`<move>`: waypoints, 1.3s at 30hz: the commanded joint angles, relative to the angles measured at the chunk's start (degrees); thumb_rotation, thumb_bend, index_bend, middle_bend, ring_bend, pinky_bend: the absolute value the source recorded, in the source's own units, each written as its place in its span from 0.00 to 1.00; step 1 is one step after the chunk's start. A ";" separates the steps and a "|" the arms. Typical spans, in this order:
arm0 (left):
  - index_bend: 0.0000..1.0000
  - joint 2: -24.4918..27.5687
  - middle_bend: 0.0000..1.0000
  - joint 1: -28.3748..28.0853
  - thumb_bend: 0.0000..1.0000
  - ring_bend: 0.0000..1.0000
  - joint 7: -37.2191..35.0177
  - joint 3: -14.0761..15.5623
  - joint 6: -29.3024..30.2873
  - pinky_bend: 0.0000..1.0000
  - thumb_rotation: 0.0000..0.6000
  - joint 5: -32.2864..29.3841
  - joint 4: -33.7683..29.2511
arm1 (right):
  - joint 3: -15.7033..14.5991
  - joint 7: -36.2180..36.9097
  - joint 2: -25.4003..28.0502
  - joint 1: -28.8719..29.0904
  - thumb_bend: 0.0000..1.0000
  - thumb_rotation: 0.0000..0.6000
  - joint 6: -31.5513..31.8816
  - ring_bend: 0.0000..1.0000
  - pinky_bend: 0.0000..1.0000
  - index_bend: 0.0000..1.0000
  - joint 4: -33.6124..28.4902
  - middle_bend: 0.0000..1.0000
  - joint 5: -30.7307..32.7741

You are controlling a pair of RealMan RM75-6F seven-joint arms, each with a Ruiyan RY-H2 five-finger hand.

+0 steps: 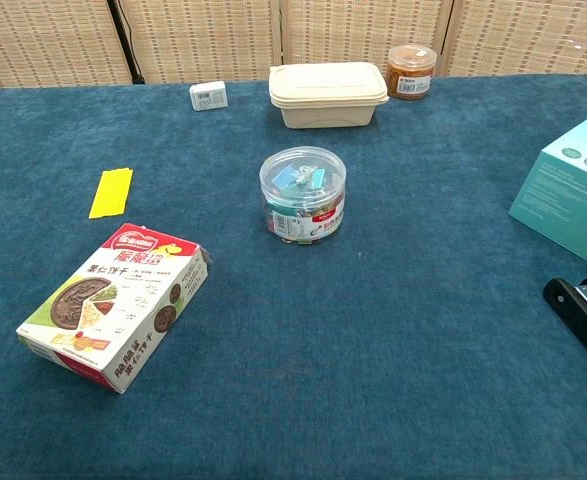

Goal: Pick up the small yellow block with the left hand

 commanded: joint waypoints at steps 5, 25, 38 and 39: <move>0.00 -0.10 0.00 0.01 0.26 0.00 -0.30 -0.01 -0.42 0.00 1.00 -0.23 0.28 | -0.07 0.01 0.01 0.04 0.00 1.00 -0.10 0.00 0.00 0.00 0.01 0.00 -0.07; 0.00 -5.81 0.00 -8.37 0.25 0.00 -6.39 -2.23 -12.08 0.00 1.00 -1.29 7.93 | 0.19 -0.11 -0.39 0.75 0.00 1.00 -2.04 0.00 0.00 0.00 0.46 0.00 1.80; 0.00 -14.21 0.00 -17.78 0.25 0.00 -1.18 -6.10 -23.14 0.00 1.00 -6.49 14.80 | 0.43 -0.30 -0.80 1.43 0.00 1.00 -3.74 0.00 0.00 0.00 0.92 0.00 3.53; 0.00 -14.85 0.00 -18.22 0.25 0.00 -0.34 -6.28 -23.62 0.00 1.00 -6.97 15.14 | 0.48 -0.29 -0.84 1.53 0.00 1.00 -3.97 0.00 0.00 0.00 0.99 0.00 3.75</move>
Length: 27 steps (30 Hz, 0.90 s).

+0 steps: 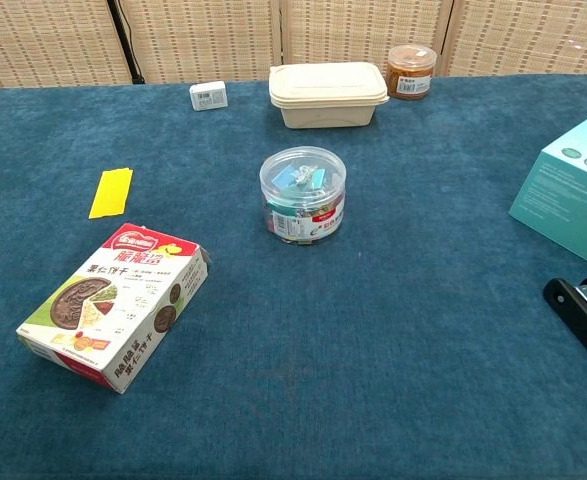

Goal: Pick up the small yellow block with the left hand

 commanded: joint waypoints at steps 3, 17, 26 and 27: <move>0.00 -3.80 0.00 -2.69 0.25 0.00 3.81 -1.02 -3.16 0.00 1.00 -2.68 2.34 | 0.23 0.08 -0.22 0.47 0.00 1.00 -0.99 0.00 0.00 0.00 0.41 0.00 0.91; 0.00 -12.54 0.00 -8.03 0.21 0.00 10.14 -2.39 -8.29 0.00 1.00 -7.15 10.02 | 0.79 1.77 -0.23 1.23 0.00 1.00 -2.98 0.00 0.00 0.00 1.61 0.00 3.34; 0.00 -15.86 0.00 -10.41 0.21 0.00 12.34 -2.95 -10.33 0.00 1.00 -9.01 12.37 | 1.03 3.06 -0.10 1.57 0.00 1.00 -3.89 0.00 0.00 0.00 2.29 0.00 4.35; 0.00 -16.14 0.00 -10.64 0.21 0.00 12.68 -2.99 -10.59 0.00 1.00 -9.28 12.56 | 1.05 3.15 -0.11 1.62 0.00 1.00 -3.98 0.00 0.00 0.00 2.38 0.00 4.45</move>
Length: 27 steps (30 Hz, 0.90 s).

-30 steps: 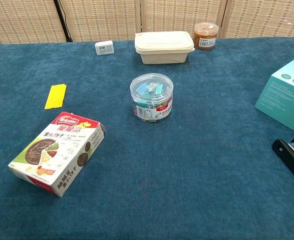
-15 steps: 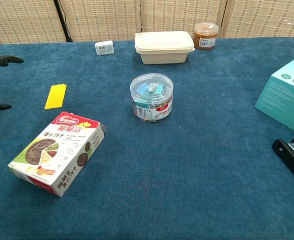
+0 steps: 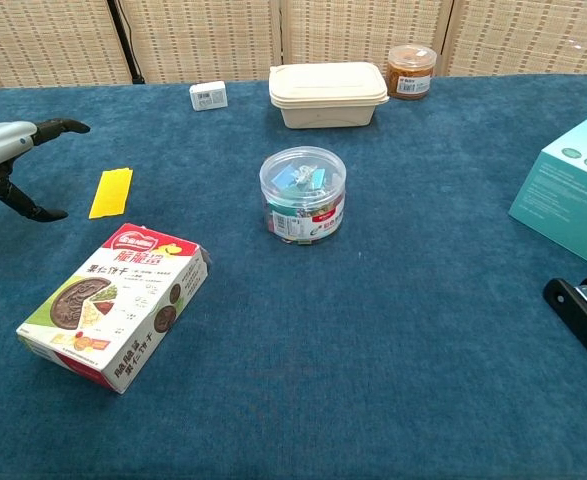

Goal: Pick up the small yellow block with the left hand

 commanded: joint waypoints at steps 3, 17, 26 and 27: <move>0.00 -1.19 0.00 -0.87 0.21 0.00 1.37 -0.10 -0.91 0.00 1.00 -1.06 0.97 | 0.10 0.21 -0.04 0.16 0.00 1.00 -0.33 0.00 0.00 0.00 0.29 0.00 0.39; 0.00 -4.15 0.00 -2.24 0.21 0.00 1.46 -0.35 -1.71 0.00 1.00 -2.28 5.14 | 0.21 0.23 -0.43 0.59 0.00 1.00 -1.18 0.00 0.00 0.00 0.94 0.00 1.29; 0.00 -5.61 0.00 -3.46 0.21 0.00 2.27 -0.48 -2.72 0.00 1.00 -2.77 6.68 | 0.22 0.60 -0.44 0.69 0.00 1.00 -1.44 0.00 0.00 0.00 1.12 0.00 1.58; 0.00 -5.83 0.00 -3.60 0.21 0.00 2.39 -0.61 -2.79 0.00 1.00 -2.97 6.92 | 0.23 0.71 -0.42 0.72 0.00 1.00 -1.52 0.00 0.00 0.00 1.15 0.00 1.64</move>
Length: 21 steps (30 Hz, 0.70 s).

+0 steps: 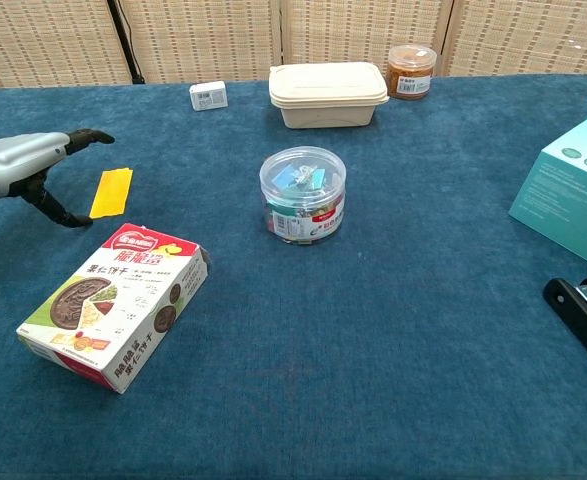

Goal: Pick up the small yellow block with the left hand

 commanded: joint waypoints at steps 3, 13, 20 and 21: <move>0.00 -0.83 0.00 -0.54 0.21 0.00 0.38 -0.62 -0.27 0.00 1.00 -0.87 1.09 | 0.00 0.16 0.00 0.09 0.00 1.00 -0.23 0.00 0.00 0.00 0.16 0.00 0.15; 0.00 -2.28 0.00 -2.28 0.21 0.00 -0.45 -1.91 -1.50 0.00 1.00 -1.81 4.19 | 0.03 -0.13 -0.24 0.42 0.00 1.00 -0.99 0.00 0.00 0.00 0.58 0.00 0.82; 0.03 -1.40 0.00 -2.05 0.21 0.00 -1.66 -0.27 -2.24 0.00 1.00 -0.29 3.77 | 0.02 0.12 -0.07 0.36 0.00 1.00 -0.85 0.00 0.00 0.00 0.37 0.00 0.80; 0.07 -1.06 0.00 -1.95 0.21 0.00 -1.66 -0.05 -2.26 0.00 1.00 -0.12 3.54 | 0.01 0.16 -0.04 0.35 0.00 1.00 -0.80 0.00 0.00 0.00 0.33 0.00 0.73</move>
